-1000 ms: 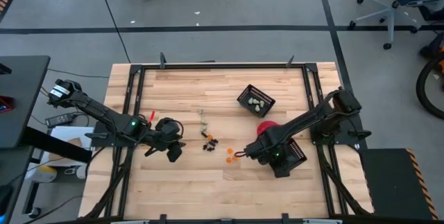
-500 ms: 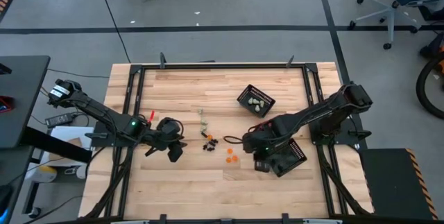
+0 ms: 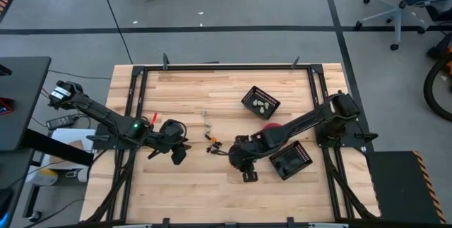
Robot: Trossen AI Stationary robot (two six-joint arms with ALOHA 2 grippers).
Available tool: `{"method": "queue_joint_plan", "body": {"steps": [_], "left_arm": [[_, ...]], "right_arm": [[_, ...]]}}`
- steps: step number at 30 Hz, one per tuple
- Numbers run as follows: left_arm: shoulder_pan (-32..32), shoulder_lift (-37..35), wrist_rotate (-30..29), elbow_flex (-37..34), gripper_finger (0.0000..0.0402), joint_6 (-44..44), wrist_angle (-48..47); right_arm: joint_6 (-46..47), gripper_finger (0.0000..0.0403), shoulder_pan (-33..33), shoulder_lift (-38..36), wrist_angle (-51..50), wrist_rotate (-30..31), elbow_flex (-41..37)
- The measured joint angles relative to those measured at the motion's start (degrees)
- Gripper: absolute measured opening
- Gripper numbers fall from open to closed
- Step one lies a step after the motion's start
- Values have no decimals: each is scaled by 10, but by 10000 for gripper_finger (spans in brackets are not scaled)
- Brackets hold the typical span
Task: Sort Halloween decoration
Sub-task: Put the orange pumpkin toy into the red bowl
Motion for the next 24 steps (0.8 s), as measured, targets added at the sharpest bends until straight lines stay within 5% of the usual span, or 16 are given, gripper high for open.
{"method": "queue_joint_plan", "body": {"steps": [11,24], "left_arm": [[0,0,0,0,162,0,1],[0,0,0,0,162,0,3]], "right_arm": [[-92,199,-10,67,63,59,3],[-107,180,-8,113,70,61,3]]}}
